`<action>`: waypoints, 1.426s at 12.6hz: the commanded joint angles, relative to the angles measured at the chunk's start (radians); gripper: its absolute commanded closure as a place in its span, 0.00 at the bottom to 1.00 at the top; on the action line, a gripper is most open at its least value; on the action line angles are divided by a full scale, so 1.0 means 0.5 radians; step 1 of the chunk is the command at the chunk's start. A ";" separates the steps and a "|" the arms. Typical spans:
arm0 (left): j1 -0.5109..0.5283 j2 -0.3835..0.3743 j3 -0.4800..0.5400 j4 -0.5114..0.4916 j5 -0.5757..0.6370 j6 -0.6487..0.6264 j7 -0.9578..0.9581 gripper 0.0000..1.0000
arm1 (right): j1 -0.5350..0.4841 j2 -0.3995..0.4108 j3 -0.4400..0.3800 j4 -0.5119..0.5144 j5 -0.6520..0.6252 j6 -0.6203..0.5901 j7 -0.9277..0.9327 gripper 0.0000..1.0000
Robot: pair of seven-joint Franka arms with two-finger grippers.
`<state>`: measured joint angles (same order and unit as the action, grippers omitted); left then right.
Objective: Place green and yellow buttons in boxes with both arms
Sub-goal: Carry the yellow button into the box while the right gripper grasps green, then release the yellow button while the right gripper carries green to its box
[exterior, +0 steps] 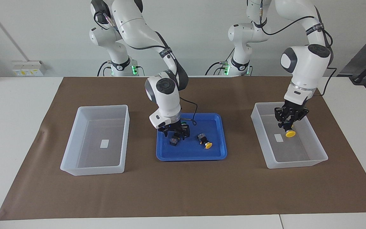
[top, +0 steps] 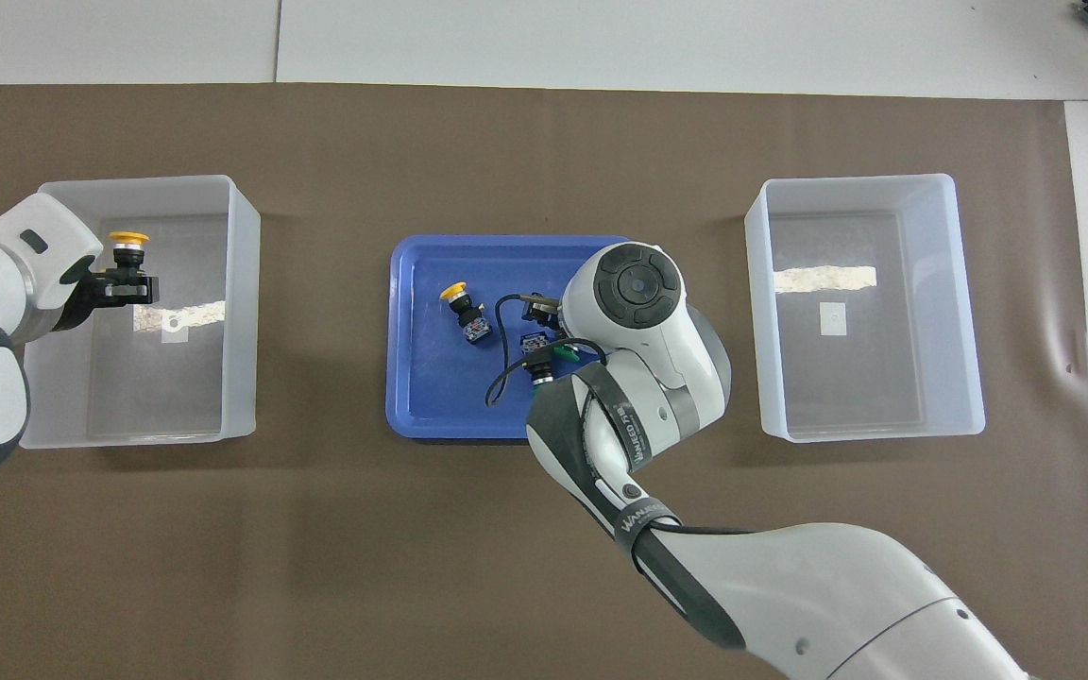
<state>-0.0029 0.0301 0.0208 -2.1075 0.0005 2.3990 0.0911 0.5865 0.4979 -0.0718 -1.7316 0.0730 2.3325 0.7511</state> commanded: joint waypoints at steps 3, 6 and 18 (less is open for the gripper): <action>0.095 0.185 -0.023 -0.049 0.005 0.209 0.177 1.00 | -0.001 0.013 -0.001 -0.031 -0.048 0.072 0.016 0.19; 0.095 0.338 -0.023 -0.037 0.005 0.313 0.174 1.00 | 0.008 0.032 -0.001 -0.031 -0.075 0.094 0.017 0.45; 0.067 0.698 -0.023 0.273 -0.090 0.507 0.060 0.23 | -0.442 -0.425 -0.013 0.073 -0.091 -0.287 -0.368 1.00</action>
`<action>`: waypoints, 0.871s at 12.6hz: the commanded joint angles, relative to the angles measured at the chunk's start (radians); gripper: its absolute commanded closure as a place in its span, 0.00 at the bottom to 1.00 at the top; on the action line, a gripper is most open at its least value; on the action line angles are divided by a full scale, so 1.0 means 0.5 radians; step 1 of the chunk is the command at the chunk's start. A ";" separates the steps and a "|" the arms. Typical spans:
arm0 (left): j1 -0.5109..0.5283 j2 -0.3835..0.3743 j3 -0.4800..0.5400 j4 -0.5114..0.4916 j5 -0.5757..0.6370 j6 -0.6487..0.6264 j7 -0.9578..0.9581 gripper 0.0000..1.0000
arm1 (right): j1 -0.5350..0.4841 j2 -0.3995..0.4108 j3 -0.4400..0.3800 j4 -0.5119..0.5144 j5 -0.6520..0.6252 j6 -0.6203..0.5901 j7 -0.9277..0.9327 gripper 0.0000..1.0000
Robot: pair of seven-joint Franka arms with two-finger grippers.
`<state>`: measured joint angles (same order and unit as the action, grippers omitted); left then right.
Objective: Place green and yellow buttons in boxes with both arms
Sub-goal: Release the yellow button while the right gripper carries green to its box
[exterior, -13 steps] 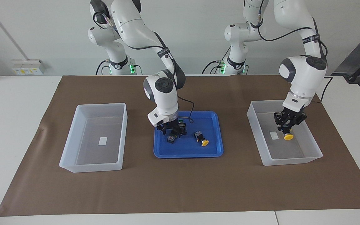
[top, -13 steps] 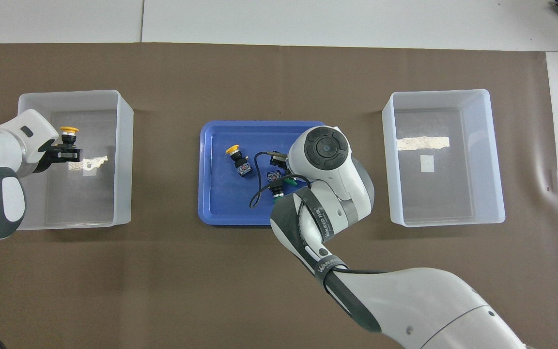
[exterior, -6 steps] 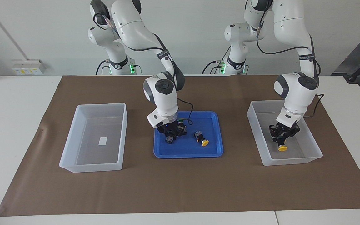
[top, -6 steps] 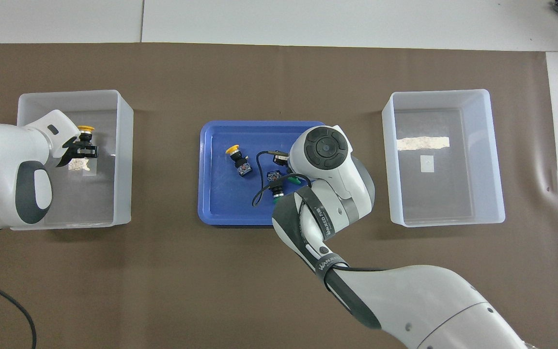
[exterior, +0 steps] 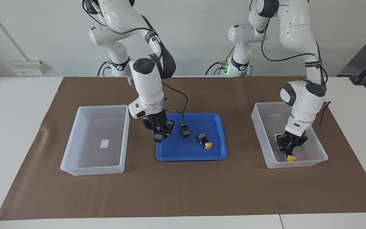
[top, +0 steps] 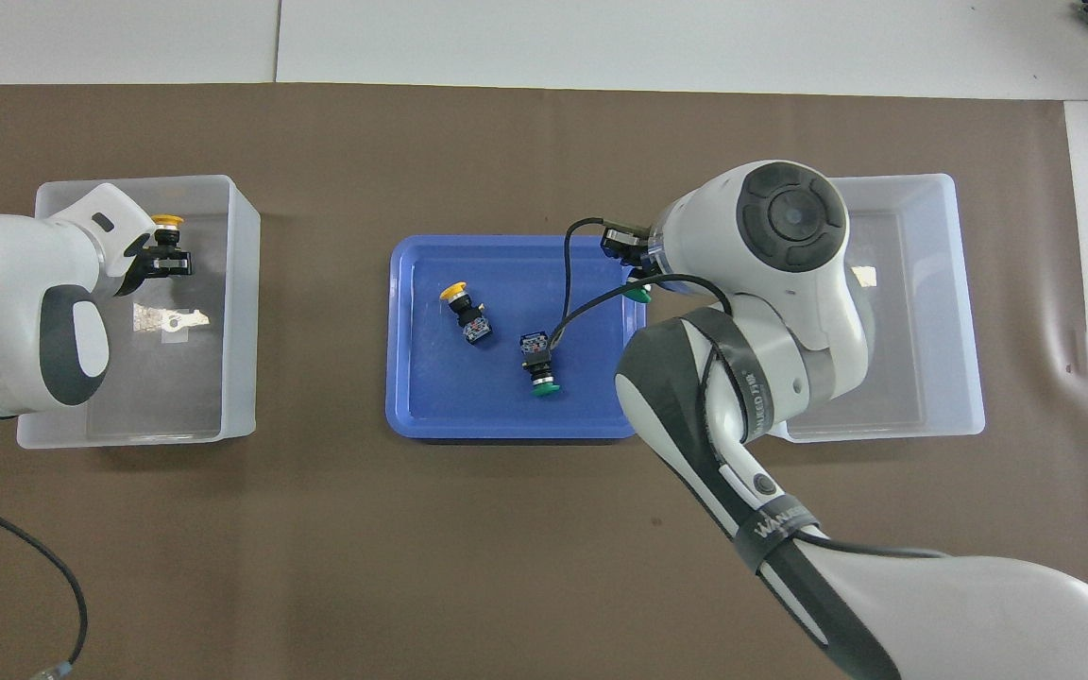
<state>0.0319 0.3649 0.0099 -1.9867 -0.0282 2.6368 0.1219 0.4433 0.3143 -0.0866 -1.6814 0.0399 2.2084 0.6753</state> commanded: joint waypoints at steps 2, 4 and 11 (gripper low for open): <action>-0.005 0.007 -0.001 0.037 -0.017 0.037 0.020 0.00 | -0.346 -0.070 0.020 -0.027 -0.022 -0.069 -0.576 1.00; -0.002 -0.103 -0.001 0.037 -0.017 -0.006 0.017 0.00 | -0.505 -0.076 0.020 -0.030 -0.006 -0.079 -0.871 1.00; -0.431 -0.435 -0.029 0.068 -0.017 -0.436 -0.316 0.00 | -0.758 -0.018 0.023 -0.380 0.033 0.277 -1.252 1.00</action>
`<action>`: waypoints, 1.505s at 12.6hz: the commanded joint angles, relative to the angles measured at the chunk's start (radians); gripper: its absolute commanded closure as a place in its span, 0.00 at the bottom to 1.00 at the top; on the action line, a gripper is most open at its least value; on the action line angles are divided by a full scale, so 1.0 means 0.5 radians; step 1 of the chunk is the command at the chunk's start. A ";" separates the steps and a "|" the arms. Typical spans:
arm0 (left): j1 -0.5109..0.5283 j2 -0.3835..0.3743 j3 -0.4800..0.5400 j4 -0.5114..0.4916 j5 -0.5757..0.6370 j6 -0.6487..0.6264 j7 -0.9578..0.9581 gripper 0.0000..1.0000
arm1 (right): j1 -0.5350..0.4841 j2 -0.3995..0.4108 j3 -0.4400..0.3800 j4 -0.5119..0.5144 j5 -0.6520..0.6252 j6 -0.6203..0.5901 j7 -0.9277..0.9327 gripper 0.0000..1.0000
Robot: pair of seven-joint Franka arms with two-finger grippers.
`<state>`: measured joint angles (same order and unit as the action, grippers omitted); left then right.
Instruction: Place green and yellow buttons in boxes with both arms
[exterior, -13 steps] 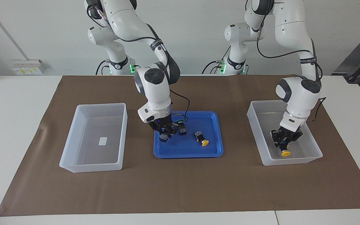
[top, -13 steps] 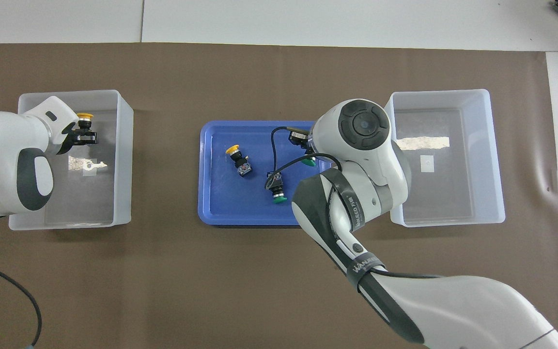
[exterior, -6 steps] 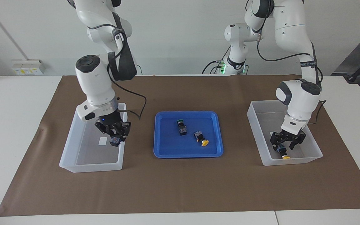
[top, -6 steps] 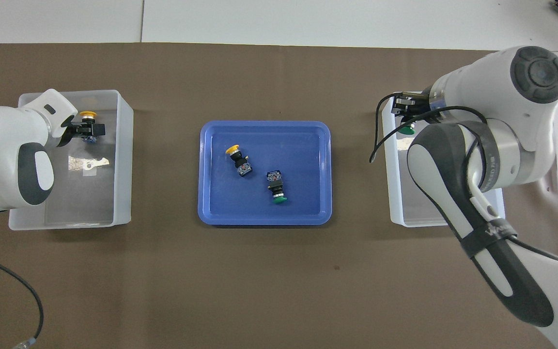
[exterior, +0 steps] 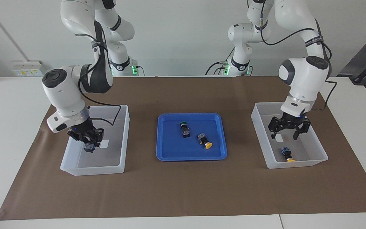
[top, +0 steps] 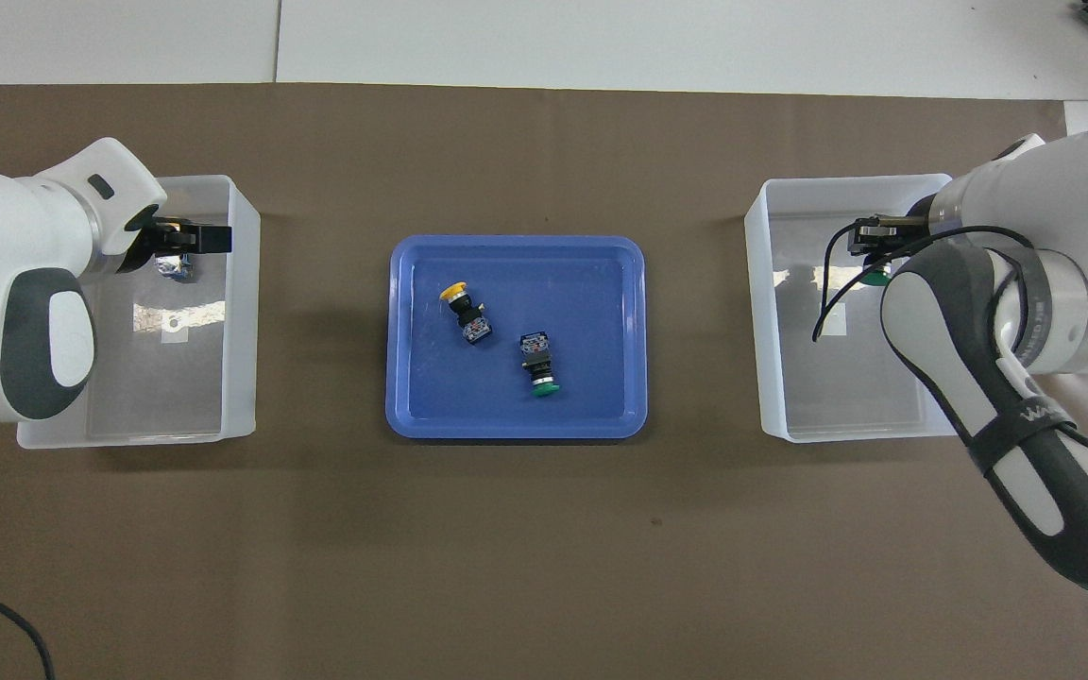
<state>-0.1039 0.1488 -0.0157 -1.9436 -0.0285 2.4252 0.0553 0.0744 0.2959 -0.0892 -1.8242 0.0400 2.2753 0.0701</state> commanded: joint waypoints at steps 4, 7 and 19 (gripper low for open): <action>-0.564 -0.028 0.010 -0.110 -0.017 0.061 -0.977 0.00 | -0.084 0.077 0.028 -0.186 0.034 0.324 -0.137 1.00; -0.783 0.092 0.010 -0.196 -0.017 0.370 -1.429 0.00 | -0.103 0.126 0.028 -0.186 0.040 0.364 -0.189 0.87; -0.915 0.387 0.019 -0.298 -0.017 0.749 -1.614 1.00 | -0.048 -0.097 0.046 -0.110 0.040 0.043 -0.165 0.00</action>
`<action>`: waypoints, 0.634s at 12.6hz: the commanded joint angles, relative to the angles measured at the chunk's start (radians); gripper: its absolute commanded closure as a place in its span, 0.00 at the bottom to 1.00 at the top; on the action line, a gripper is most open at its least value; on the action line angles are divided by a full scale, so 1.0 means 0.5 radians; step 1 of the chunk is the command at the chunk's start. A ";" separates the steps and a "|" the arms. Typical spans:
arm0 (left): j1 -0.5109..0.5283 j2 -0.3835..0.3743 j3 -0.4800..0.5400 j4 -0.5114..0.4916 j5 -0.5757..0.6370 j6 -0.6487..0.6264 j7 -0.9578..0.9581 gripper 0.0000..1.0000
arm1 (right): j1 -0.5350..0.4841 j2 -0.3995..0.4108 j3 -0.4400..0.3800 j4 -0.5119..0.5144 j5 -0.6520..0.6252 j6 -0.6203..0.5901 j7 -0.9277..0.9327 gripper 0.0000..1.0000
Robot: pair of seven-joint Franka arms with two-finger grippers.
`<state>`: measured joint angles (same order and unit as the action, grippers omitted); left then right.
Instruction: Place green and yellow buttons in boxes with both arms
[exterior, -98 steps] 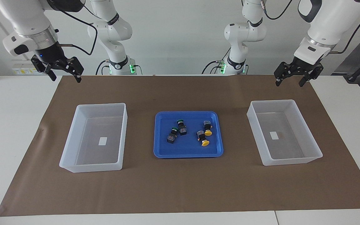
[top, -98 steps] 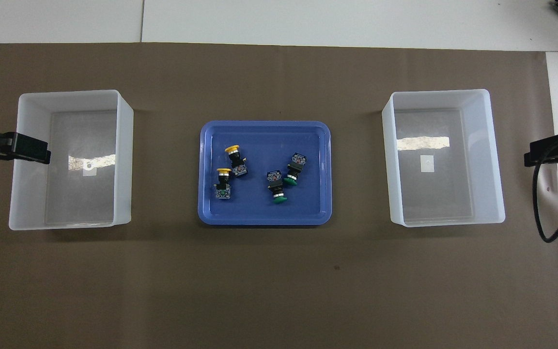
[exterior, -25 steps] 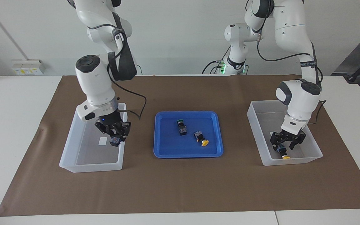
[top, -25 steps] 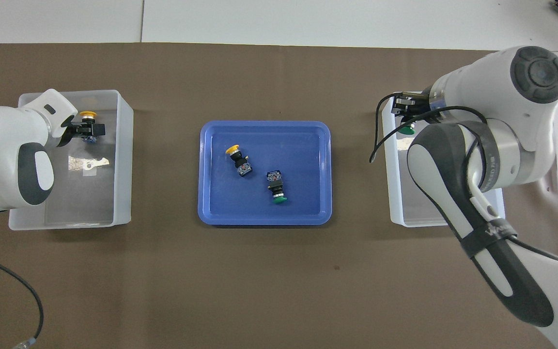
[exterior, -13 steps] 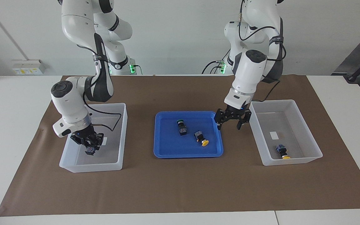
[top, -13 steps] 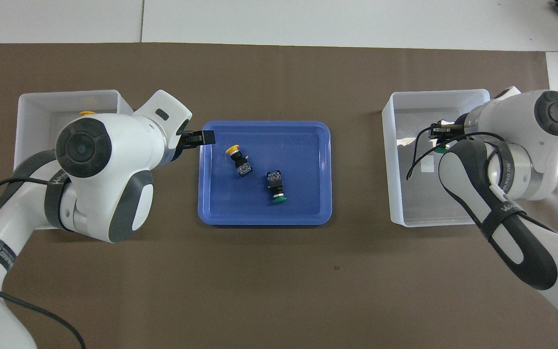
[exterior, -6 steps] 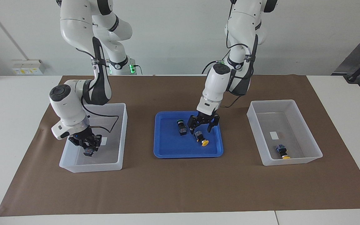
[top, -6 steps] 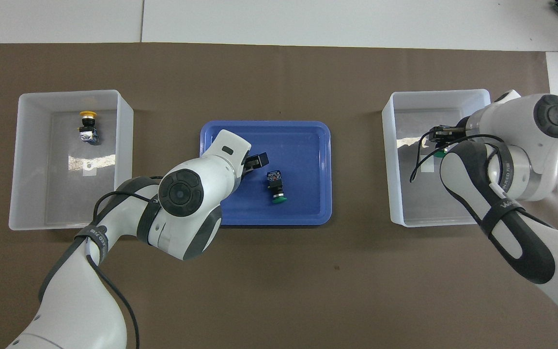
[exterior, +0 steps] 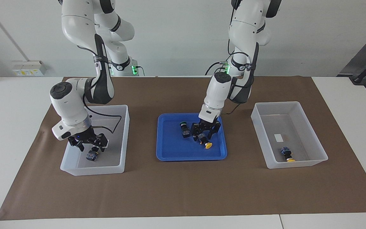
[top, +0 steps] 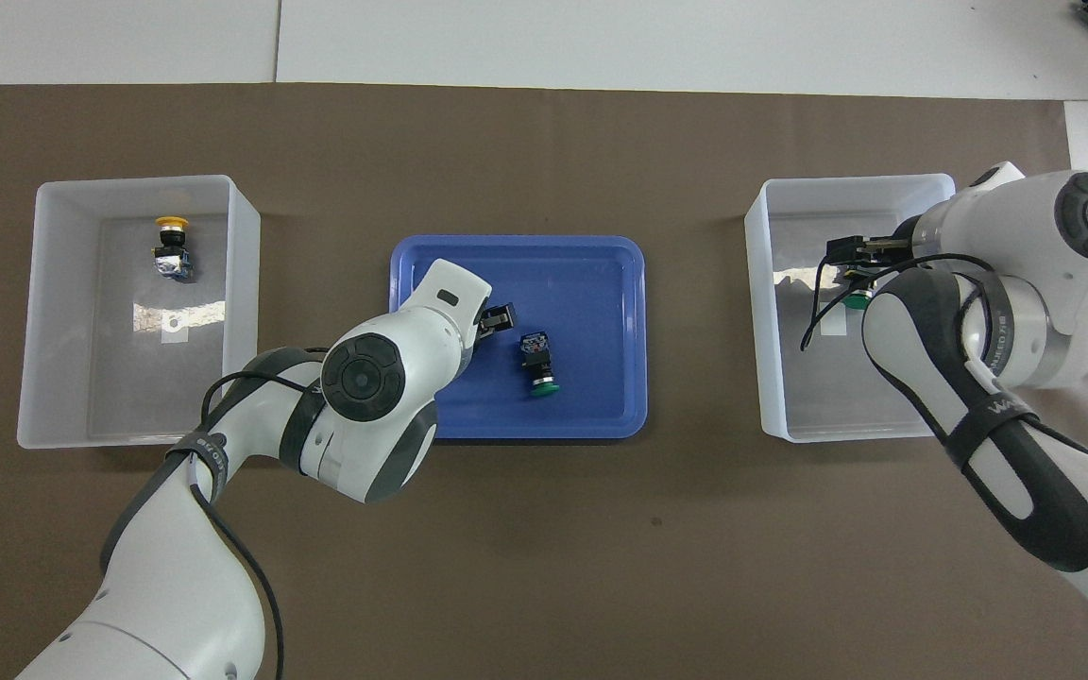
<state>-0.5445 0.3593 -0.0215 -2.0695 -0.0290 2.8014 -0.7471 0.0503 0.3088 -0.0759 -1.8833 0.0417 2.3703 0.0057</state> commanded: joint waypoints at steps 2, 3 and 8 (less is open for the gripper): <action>-0.022 -0.056 0.037 -0.030 -0.013 -0.037 0.000 1.00 | 0.043 -0.182 0.023 0.054 0.039 -0.258 -0.027 0.00; -0.006 -0.098 0.040 -0.027 -0.013 -0.065 0.003 1.00 | 0.080 -0.206 0.023 0.076 0.039 -0.301 0.031 0.00; 0.275 -0.436 0.040 0.025 -0.010 -0.521 0.334 1.00 | 0.445 -0.228 0.023 0.125 0.039 -0.289 0.365 0.00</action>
<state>-0.4691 0.2223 0.0032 -2.0542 -0.0289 2.6425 -0.6566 0.2164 0.1912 -0.0665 -1.8347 0.0537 2.2183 0.1338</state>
